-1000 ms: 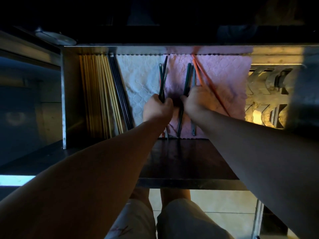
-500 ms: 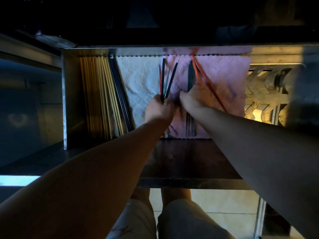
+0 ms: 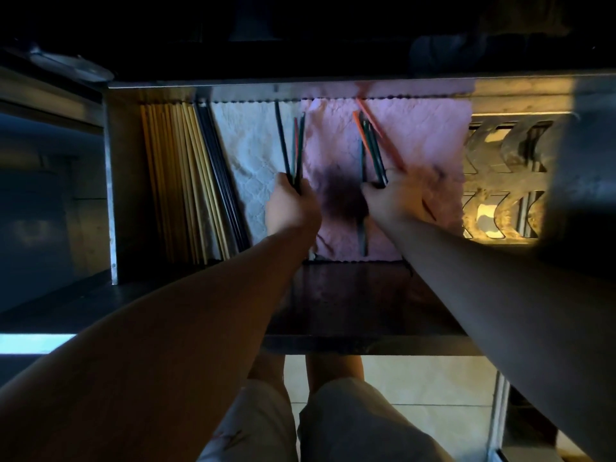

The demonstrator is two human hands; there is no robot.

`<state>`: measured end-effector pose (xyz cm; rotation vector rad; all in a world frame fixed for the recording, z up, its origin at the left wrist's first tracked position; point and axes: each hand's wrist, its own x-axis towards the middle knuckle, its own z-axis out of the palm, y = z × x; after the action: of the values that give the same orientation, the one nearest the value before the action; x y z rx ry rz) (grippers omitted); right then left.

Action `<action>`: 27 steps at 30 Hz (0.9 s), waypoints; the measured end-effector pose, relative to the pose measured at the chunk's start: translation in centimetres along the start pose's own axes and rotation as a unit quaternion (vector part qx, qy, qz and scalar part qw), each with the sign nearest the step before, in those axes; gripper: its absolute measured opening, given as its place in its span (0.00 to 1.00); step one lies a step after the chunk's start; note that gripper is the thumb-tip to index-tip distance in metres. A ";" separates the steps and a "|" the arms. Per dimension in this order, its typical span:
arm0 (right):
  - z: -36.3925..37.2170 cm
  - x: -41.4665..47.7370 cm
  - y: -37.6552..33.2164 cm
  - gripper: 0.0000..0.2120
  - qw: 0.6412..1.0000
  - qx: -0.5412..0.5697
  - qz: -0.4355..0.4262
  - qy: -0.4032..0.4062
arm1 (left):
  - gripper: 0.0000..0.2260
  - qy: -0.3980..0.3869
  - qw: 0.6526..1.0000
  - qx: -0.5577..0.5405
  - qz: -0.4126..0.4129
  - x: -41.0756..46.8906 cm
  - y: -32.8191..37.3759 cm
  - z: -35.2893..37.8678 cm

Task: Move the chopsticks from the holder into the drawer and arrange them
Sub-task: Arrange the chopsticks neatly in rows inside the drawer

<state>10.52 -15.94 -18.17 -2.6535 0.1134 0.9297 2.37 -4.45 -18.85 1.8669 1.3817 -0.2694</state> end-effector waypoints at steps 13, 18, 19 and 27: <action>0.5 0.2 -1.1 0.19 0.999 0.015 0.032 0.021 | 0.14 -0.062 0.988 0.062 -0.126 0.9 -2.0 -0.8; -0.5 -0.3 -1.0 0.18 0.999 0.028 -0.011 0.021 | 0.09 -0.071 0.989 0.043 -0.123 0.7 -2.5 -0.6; -0.7 -0.4 -0.8 0.17 0.999 0.025 -0.024 0.019 | 0.08 -0.071 0.990 0.044 -0.118 0.6 -2.3 -0.6; -0.9 -0.7 1.0 0.12 0.993 0.097 -0.069 0.023 | 0.09 -0.065 0.992 0.050 -0.096 0.3 -1.8 0.0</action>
<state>10.38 -17.18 -17.36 -2.4690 0.0289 0.7708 0.93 -4.04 -19.85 1.7631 1.4823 -0.5557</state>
